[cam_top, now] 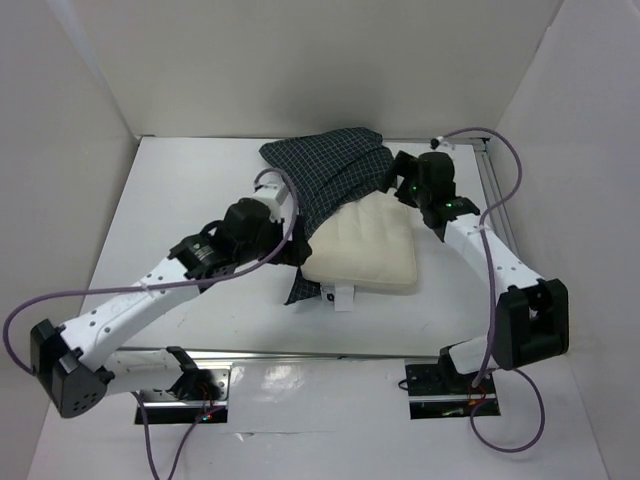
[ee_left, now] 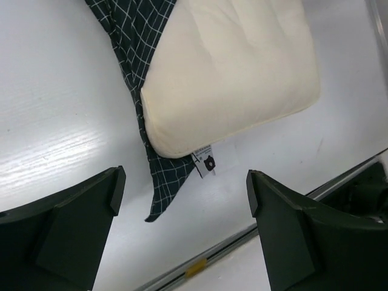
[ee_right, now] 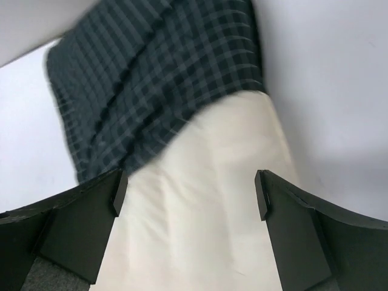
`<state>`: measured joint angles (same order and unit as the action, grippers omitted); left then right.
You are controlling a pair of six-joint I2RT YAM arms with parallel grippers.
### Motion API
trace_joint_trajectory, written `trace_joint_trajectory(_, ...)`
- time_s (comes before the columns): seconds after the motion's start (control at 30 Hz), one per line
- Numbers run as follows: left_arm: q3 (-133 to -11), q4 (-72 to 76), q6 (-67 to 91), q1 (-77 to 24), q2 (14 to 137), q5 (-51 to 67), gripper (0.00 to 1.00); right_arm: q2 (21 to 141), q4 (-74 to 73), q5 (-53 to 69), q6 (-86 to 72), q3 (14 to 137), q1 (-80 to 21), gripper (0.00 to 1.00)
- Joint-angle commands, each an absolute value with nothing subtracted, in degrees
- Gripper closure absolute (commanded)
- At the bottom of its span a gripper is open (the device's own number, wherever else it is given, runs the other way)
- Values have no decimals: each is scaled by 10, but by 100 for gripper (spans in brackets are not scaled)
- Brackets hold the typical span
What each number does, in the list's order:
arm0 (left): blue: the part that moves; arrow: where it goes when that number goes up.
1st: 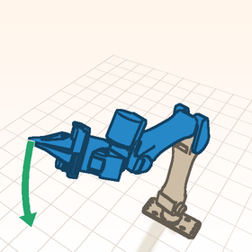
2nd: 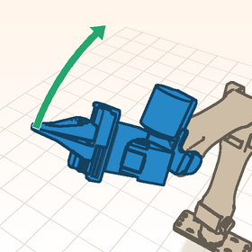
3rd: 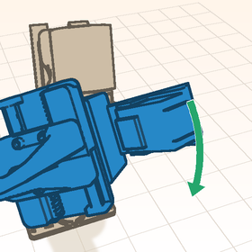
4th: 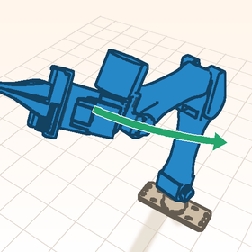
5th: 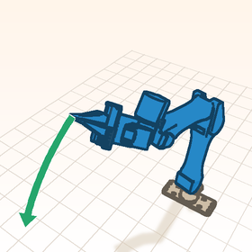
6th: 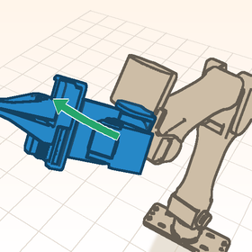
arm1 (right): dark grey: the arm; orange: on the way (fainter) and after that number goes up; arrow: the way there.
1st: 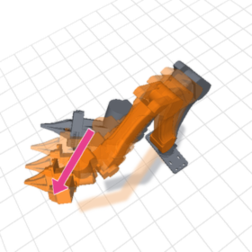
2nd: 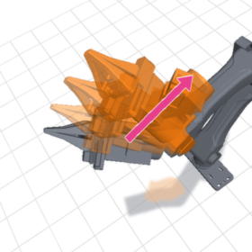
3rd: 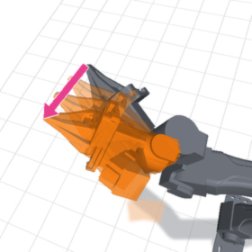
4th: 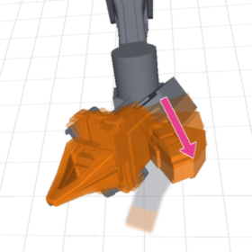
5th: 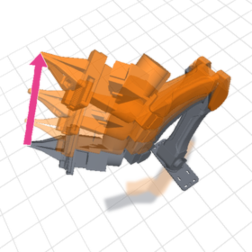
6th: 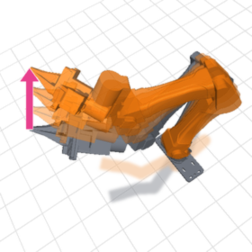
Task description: Put the pillow into the pillowcase
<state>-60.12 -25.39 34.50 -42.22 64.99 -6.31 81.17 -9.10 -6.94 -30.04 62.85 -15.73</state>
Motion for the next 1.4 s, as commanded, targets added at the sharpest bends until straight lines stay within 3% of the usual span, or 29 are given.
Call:
trace_joint_trajectory(0.0, -652, -239, 286, -437, 722, -64, 0, 807, -164, -21, -332, 593, -113, 0)
trace_joint_trajectory(0.3, -881, -254, 203, -526, 1011, -34, 0, 837, -110, 169, -330, 498, 25, 3)
trace_joint_trajectory(0.53, -1038, -304, 187, -541, 1136, -54, 0, 872, -19, 408, -332, 447, 57, 8)
trace_joint_trajectory(0.67, -1043, -297, 176, -547, 1149, -72, 0, 872, 65, 571, -377, 427, 73, 12)
trace_joint_trajectory(0.73, -1054, -297, 176, -552, 1160, -77, 0, 867, 33, 548, -369, 434, 73, 12)
trace_joint_trajectory(0.8, -1069, -312, 189, -557, 1180, -95, 0, 840, -52, 398, -369, 455, 79, 7)
trace_joint_trajectory(0.9, -1104, -330, 227, -570, 1215, -147, 0, 800, -108, 276, -369, 455, 125, 4)
trace_joint_trajectory(1.1, -1245, -417, 316, -612, 1342, -282, 0, 711, -173, 129, -377, 465, 163, 1)
trace_joint_trajectory(1.2, -1314, -466, 336, -612, 1388, -297, 0, 705, -188, 120, -377, 479, 163, 1)
trace_joint_trajectory(1.37, -1297, -482, 365, -606, 1413, -310, 0, 699, -175, 159, -377, 473, 163, 1)
